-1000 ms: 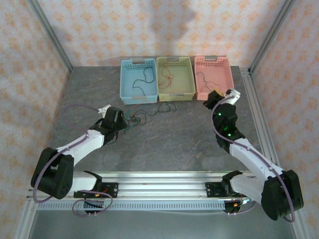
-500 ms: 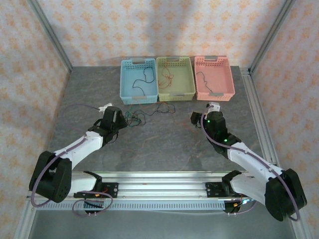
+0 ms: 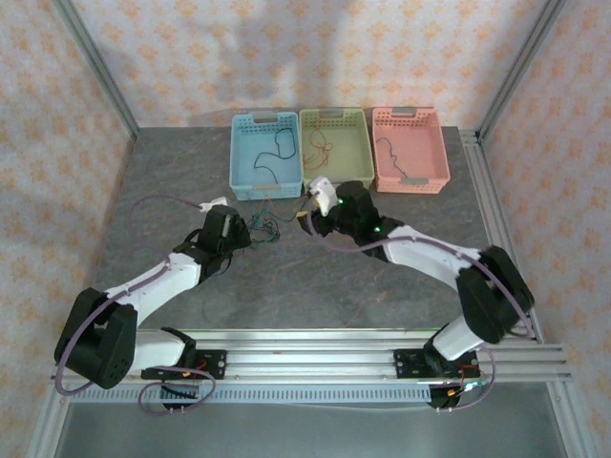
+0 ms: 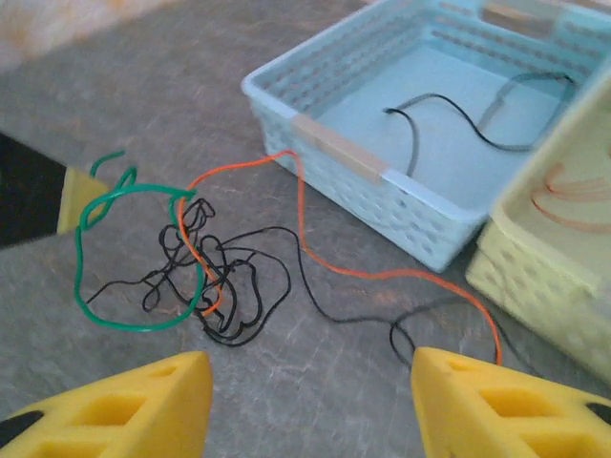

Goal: Untangle the cables

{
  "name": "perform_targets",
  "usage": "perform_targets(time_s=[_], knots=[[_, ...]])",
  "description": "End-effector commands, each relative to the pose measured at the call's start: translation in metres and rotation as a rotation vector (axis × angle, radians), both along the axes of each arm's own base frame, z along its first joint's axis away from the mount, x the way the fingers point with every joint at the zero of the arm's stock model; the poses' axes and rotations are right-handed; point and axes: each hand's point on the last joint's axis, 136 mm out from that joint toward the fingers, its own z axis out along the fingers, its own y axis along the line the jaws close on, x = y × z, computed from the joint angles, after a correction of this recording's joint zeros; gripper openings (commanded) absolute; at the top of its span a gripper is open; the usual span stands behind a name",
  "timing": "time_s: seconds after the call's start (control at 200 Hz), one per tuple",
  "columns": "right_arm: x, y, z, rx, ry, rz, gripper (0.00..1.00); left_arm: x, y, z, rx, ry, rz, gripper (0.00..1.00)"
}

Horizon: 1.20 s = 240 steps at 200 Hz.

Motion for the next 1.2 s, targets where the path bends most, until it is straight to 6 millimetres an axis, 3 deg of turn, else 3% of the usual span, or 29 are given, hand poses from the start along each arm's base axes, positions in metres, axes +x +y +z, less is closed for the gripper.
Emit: perform_targets(time_s=[0.0,0.26,0.44,0.681,0.946,1.196], knots=[[-0.004,0.024,-0.006,-0.191,-0.15,0.3,0.57,0.003,-0.005,0.013,0.001,-0.061,-0.035,0.0],[0.019,0.064,-0.034,-0.316,-0.212,0.548,0.61,0.004,-0.007,0.012,0.002,-0.055,-0.041,0.0],[0.048,0.081,-0.053,-0.338,-0.308,0.549,0.62,0.004,-0.007,0.012,0.003,-0.056,-0.039,0.0],[0.074,0.102,-0.044,-0.282,-0.462,0.511,0.59,0.005,-0.009,0.011,0.003,-0.05,-0.044,0.0],[0.086,0.114,-0.017,-0.169,-0.569,0.449,0.53,0.004,-0.008,0.011,0.005,-0.047,-0.044,0.0],[0.084,0.123,-0.028,-0.116,-0.553,0.465,0.51,0.005,-0.009,0.01,0.006,-0.041,-0.046,0.0]])
